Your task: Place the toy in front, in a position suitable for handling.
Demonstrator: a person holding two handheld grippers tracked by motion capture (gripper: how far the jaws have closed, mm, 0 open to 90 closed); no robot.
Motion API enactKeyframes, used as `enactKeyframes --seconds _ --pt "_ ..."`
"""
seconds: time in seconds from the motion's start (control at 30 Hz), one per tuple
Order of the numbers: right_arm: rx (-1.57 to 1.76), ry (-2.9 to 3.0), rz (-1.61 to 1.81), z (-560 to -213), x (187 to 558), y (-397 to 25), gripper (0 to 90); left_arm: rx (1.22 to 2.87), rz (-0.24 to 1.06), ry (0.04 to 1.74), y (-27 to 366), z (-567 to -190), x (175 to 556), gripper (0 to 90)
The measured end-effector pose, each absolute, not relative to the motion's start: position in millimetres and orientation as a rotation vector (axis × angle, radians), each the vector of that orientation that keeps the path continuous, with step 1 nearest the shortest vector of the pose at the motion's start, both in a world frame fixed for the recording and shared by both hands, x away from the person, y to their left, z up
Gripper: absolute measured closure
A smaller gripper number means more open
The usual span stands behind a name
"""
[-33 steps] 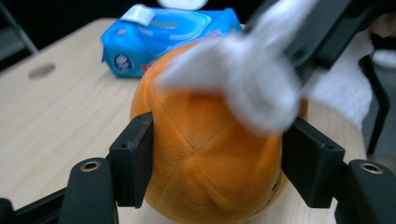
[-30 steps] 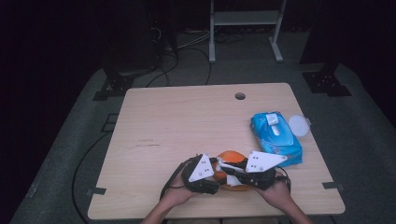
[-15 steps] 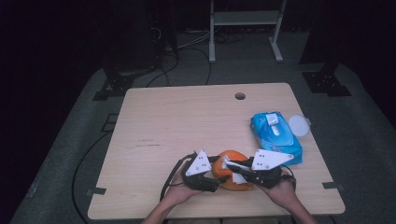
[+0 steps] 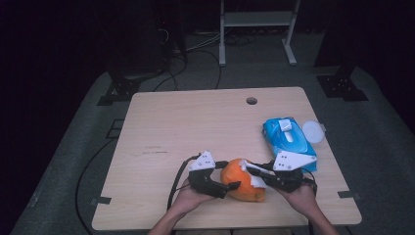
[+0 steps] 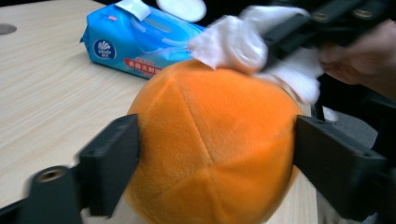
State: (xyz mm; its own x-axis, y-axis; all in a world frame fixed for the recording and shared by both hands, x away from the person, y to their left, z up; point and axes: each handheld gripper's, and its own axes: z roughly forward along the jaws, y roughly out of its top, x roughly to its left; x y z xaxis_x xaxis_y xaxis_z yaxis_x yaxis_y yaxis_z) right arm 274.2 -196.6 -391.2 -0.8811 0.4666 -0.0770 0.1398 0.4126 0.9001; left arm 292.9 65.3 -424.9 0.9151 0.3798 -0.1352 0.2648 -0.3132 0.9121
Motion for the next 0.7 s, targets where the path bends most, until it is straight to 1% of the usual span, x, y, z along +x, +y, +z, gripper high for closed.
enactKeyframes --seconds 0.1,0.2,0.3,0.37,0.4,0.43,0.5,0.53,0.6,0.7 --pt "0.473 2.377 1.476 -388.1 268.8 -183.6 82.6 1.951 0.189 0.385 59.2 -422.8 284.7 27.4" --pt "0.403 2.395 1.463 -384.9 263.9 -169.6 82.6 2.004 0.28 0.25 53.3 -421.7 274.9 30.5" --pt "0.411 2.384 1.456 -383.5 266.4 -169.9 82.7 2.011 0.3 0.206 53.2 -423.2 271.4 31.5" --pt "0.45 2.373 1.452 -385.3 272.1 -178.4 82.7 2.007 0.282 0.221 55.3 -424.2 273.7 31.0" --pt "0.478 2.367 1.448 -387.3 274.9 -183.4 82.7 2.002 0.265 0.24 56.3 -424.5 275.9 28.9" --pt "0.501 2.363 1.447 -389.4 277.5 -188.5 82.7 1.998 0.233 0.262 57.8 -424.5 278.7 25.7" --pt "0.537 2.355 1.455 -392.7 279.4 -196.3 82.7 1.941 0.107 0.329 59.8 -425.2 285.2 19.7" --pt "0.553 2.352 1.467 -393.4 279.7 -198.3 82.7 1.926 0.085 0.348 59.5 -425.2 286.3 18.2" --pt "0.549 2.351 1.469 -392.6 278.8 -196.4 82.7 1.931 0.087 0.372 56.6 -425.3 286.9 17.8" --pt "0.506 2.372 1.473 -391.5 272.6 -183.4 82.5 1.952 0.122 0.381 54.4 -424.8 285.6 20.9"
